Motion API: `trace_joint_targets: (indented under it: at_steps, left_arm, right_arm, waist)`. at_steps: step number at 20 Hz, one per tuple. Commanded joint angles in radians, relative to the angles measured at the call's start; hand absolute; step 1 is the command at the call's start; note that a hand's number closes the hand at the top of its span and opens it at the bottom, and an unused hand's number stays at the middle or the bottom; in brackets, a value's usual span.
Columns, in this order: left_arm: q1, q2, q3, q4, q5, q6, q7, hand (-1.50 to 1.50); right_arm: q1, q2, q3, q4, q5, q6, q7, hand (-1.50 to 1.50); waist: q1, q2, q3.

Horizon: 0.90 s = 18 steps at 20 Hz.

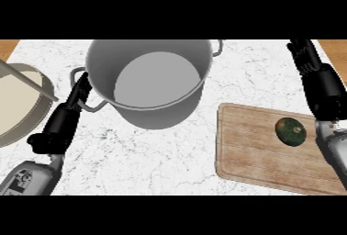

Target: Pick the squash from the cutting board and place it in the pot

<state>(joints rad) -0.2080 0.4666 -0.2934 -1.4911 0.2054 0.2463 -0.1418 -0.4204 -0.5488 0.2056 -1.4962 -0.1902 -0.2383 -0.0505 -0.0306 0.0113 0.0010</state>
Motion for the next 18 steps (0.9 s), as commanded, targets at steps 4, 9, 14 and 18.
trace_joint_targets:
  at_steps: [4, 9, 14, 18]
  left_arm:
    - [0.028, -0.06, 0.027, -0.006, 0.089, 0.006, 0.099, 0.0]
    - [0.067, -0.112, 0.029, -0.051, 0.158, 0.045, 0.212, 0.0]
    - [0.067, -0.112, 0.037, -0.079, 0.154, 0.08, 0.265, 0.0]
    - [0.02, -0.097, 0.045, -0.109, 0.159, 0.084, 0.343, 0.0]
  right_arm:
    - [0.069, 0.033, 0.065, -0.026, -0.276, 0.398, -0.036, -1.5]
    - [0.152, -0.165, -0.022, 0.036, -0.004, 0.341, -0.333, -1.5]
    - [0.289, -0.249, -0.13, 0.034, -0.044, 0.503, -0.737, -1.5]
    - [0.355, -0.42, -0.223, 0.1, 0.046, 0.555, -0.834, -1.5]
  waist:
    - [0.049, -0.005, 0.003]
    - [0.017, -0.012, 0.006]
    - [0.003, -0.014, 0.003]
    - [0.003, -0.014, 0.001]
